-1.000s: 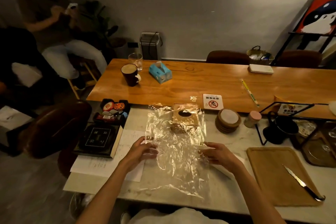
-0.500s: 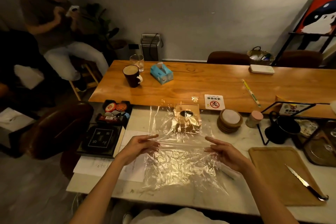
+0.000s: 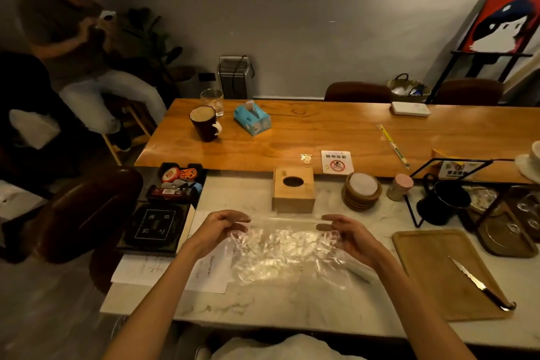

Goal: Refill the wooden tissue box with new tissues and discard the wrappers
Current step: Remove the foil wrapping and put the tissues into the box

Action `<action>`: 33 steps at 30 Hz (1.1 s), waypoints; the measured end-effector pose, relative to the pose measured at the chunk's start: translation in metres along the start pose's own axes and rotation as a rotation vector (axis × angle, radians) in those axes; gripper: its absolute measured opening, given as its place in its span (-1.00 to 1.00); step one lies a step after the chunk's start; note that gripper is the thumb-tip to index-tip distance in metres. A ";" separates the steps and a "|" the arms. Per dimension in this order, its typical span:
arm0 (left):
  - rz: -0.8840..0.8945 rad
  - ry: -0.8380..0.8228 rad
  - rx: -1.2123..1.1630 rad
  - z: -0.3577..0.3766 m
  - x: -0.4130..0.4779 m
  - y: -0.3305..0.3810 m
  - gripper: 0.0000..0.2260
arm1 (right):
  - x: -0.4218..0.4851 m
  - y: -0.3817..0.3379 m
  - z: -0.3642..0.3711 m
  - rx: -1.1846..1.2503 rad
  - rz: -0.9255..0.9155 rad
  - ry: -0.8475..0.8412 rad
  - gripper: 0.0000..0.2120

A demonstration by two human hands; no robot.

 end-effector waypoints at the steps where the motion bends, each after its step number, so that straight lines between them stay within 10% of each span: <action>1: -0.037 0.013 0.028 -0.008 0.002 0.000 -0.68 | -0.001 0.000 0.003 -0.013 0.025 -0.039 -0.66; 18: 0.501 0.901 0.039 -0.111 -0.077 -0.004 -0.76 | -0.014 0.032 -0.008 -0.422 -0.146 0.456 -0.58; 27: 0.549 1.117 0.484 -0.057 -0.087 -0.044 -0.68 | -0.018 0.025 -0.005 -0.705 -0.270 0.589 -0.61; 33: 0.538 0.579 0.505 0.042 0.004 0.007 -0.56 | 0.032 -0.017 0.011 -0.542 -0.191 0.446 -0.58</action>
Point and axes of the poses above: each hand's wrist, its own x-axis towards the middle knuckle, its own z-axis out of the palm, y = z × x, the point moved 2 cm from there along x, towards the middle knuckle, and after that the axes turned 14 degrees about -x, right-handed, at the moved point
